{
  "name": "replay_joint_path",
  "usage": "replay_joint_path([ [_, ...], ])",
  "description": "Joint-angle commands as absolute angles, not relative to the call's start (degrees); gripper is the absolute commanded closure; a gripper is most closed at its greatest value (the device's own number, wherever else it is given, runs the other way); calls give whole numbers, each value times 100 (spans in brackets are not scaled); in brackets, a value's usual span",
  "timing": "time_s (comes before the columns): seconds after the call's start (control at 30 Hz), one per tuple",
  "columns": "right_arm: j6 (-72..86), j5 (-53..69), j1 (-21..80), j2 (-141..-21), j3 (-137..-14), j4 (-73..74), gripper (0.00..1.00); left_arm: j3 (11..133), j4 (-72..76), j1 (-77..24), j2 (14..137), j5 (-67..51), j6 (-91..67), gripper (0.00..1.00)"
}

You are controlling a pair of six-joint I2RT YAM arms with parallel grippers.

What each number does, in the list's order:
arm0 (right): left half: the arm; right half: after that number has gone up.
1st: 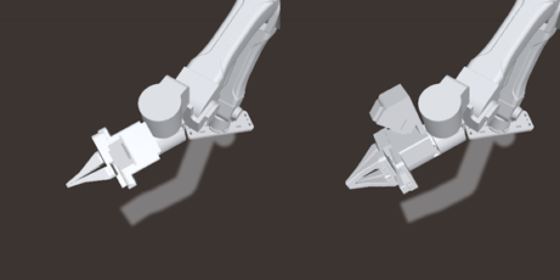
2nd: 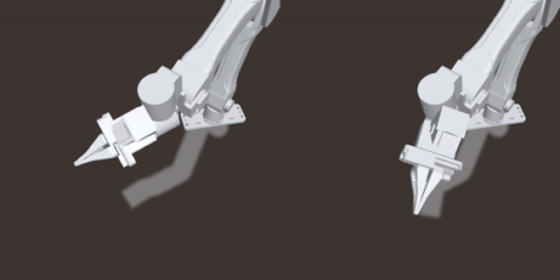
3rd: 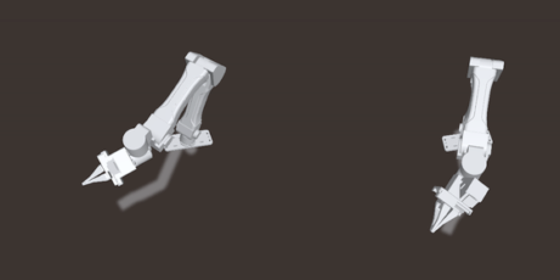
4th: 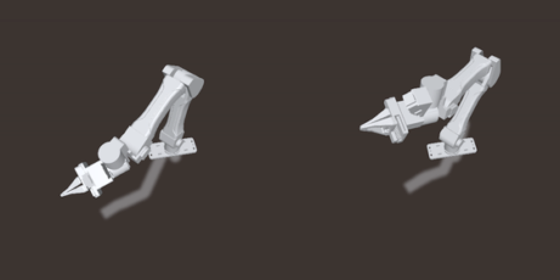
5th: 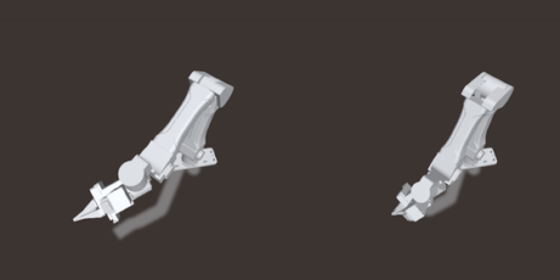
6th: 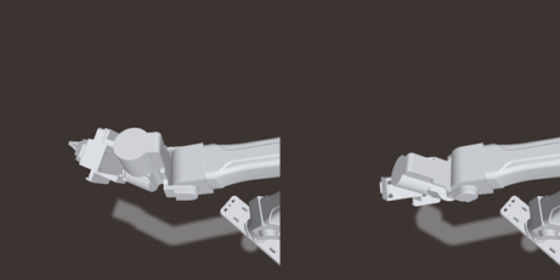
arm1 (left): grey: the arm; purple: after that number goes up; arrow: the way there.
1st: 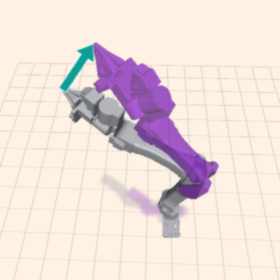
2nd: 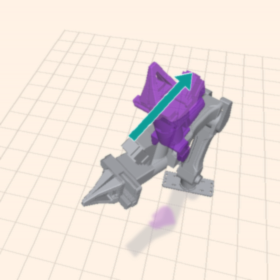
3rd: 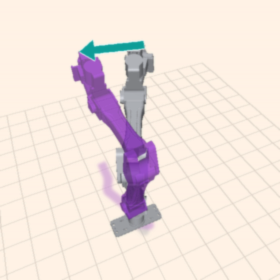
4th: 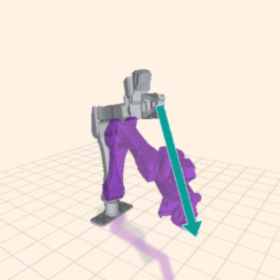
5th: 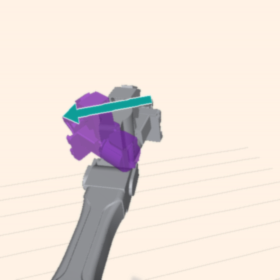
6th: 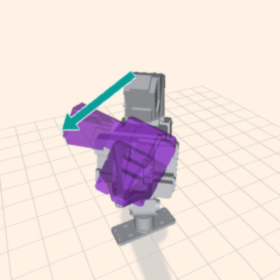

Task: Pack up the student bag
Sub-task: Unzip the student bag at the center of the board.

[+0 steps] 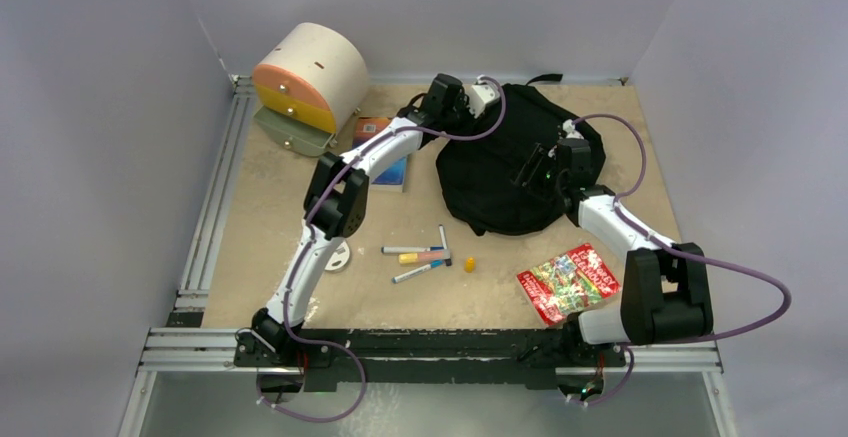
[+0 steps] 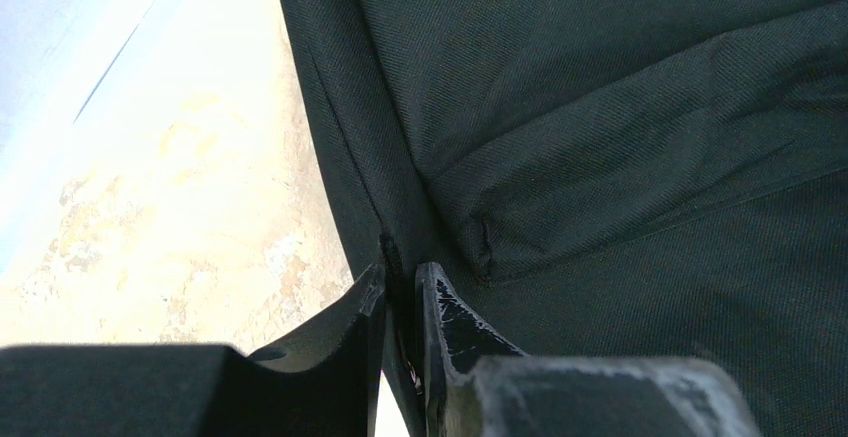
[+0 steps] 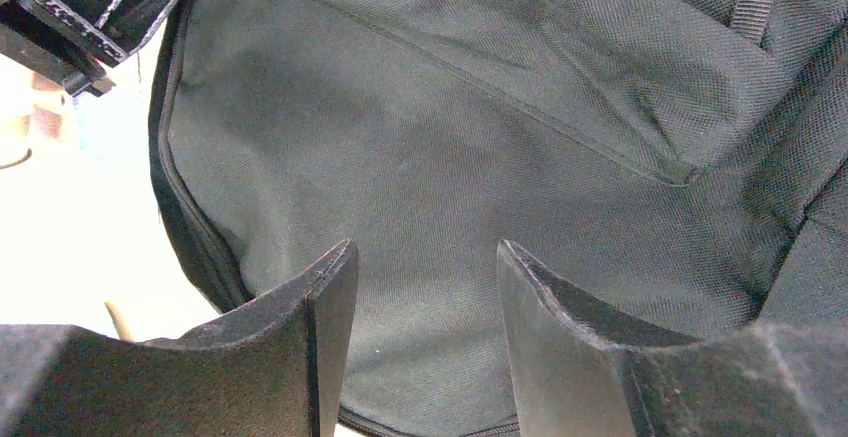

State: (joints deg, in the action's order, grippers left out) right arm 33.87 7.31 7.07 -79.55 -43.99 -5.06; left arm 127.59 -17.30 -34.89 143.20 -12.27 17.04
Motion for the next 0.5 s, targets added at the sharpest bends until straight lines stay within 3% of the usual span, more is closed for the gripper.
replay_joint_path([
  [0.0,3419,870,711,-7989,-4456,-686,44,12755,-1549,-3488,13743,-1352,1647,86],
  [0.2,3428,892,708,-8053,-4465,-727,44,12640,-1547,-3481,13662,-1345,1608,100],
  [0.37,3432,910,709,-8105,-4480,-754,45,12435,-1486,-3483,13582,-1345,1591,100],
  [0.47,3427,914,707,-8119,-4497,-748,45,12377,-1455,-3489,13574,-1353,1569,94],
])
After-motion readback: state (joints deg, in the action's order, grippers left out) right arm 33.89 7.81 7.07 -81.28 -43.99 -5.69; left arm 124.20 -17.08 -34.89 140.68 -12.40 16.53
